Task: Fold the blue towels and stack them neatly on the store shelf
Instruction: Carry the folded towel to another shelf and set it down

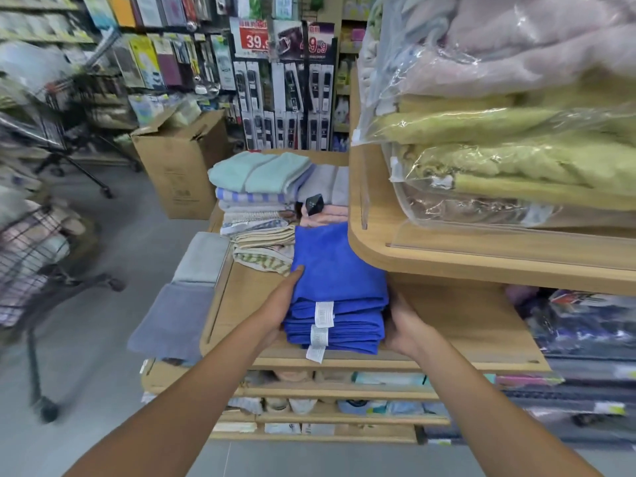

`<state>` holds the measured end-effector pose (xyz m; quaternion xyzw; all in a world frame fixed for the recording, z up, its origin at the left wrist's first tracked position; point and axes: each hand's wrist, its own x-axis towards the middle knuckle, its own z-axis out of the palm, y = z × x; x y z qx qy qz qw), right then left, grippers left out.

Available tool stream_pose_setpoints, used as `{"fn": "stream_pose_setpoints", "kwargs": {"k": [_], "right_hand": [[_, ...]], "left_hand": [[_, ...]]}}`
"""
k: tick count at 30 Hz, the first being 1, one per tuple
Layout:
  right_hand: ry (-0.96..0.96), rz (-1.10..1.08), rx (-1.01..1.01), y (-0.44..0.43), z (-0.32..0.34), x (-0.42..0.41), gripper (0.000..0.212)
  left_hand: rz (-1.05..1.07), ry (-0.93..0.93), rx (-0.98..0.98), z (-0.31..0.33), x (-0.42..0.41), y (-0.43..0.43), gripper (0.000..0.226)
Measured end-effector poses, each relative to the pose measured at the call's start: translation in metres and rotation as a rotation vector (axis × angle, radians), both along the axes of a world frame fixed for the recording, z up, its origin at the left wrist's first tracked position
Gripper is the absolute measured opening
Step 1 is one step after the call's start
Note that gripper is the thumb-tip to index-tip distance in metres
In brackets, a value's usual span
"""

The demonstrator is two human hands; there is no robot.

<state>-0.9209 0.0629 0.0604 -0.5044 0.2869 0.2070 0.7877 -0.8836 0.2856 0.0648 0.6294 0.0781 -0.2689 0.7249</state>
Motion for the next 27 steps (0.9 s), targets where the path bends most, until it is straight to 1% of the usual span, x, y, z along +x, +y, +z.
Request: {"fn": "stream_pose_setpoints", "kwargs": {"k": [2,4,5,8,10,12,14,17,19,20,22,23,24,25,27], "right_hand": [[-0.064,-0.063,0.028,-0.002,0.001,0.001,0.055],[-0.086,-0.108,0.034,-0.009,0.000,0.003,0.053],[-0.072,-0.115,0.014,-0.014,0.000,0.004,0.054],[0.020,-0.114,-0.092,-0.021,0.000,0.006,0.055],[-0.013,-0.105,-0.182,-0.024,0.001,0.008,0.062],[-0.088,-0.119,-0.292,-0.024,0.003,0.006,0.060],[-0.115,-0.077,-0.296,-0.021,0.003,0.002,0.059],[-0.122,-0.046,-0.372,-0.018,0.005,-0.004,0.057],[-0.157,-0.111,-0.433,-0.020,0.008,-0.010,0.051],[-0.194,-0.148,-0.482,-0.022,0.009,-0.016,0.046],[-0.265,-0.277,-0.591,-0.025,0.006,-0.035,0.033],[-0.302,-0.348,-0.616,-0.024,0.004,-0.047,0.025],[-0.354,-0.389,-0.631,-0.021,0.000,-0.062,0.020],[-0.417,-0.393,-0.637,-0.013,-0.003,-0.077,0.020],[-0.503,-0.299,-0.626,0.013,-0.016,-0.106,0.024]], "left_hand": [[0.046,-0.096,-0.029,0.002,-0.002,-0.003,0.049],[0.070,-0.151,0.028,0.001,-0.002,-0.004,0.052],[0.055,-0.149,0.065,0.000,-0.002,-0.006,0.054],[-0.019,-0.076,0.139,-0.009,-0.003,-0.012,0.063],[0.030,-0.089,0.121,-0.015,-0.003,-0.013,0.068],[0.030,-0.123,0.052,-0.019,-0.003,-0.015,0.073],[-0.006,-0.141,0.016,-0.019,-0.004,-0.018,0.069],[-0.014,-0.168,0.054,-0.016,-0.003,-0.019,0.059],[-0.013,-0.146,0.079,-0.012,-0.007,-0.012,0.052],[0.007,-0.151,0.104,-0.013,-0.011,-0.004,0.046],[0.098,-0.249,0.181,-0.018,-0.028,0.018,0.026],[0.141,-0.327,0.215,-0.022,-0.040,0.031,0.021],[0.170,-0.397,0.234,-0.027,-0.054,0.046,0.022],[0.183,-0.441,0.243,-0.032,-0.069,0.060,0.024],[0.184,-0.441,0.237,-0.046,-0.103,0.089,0.027]]}}
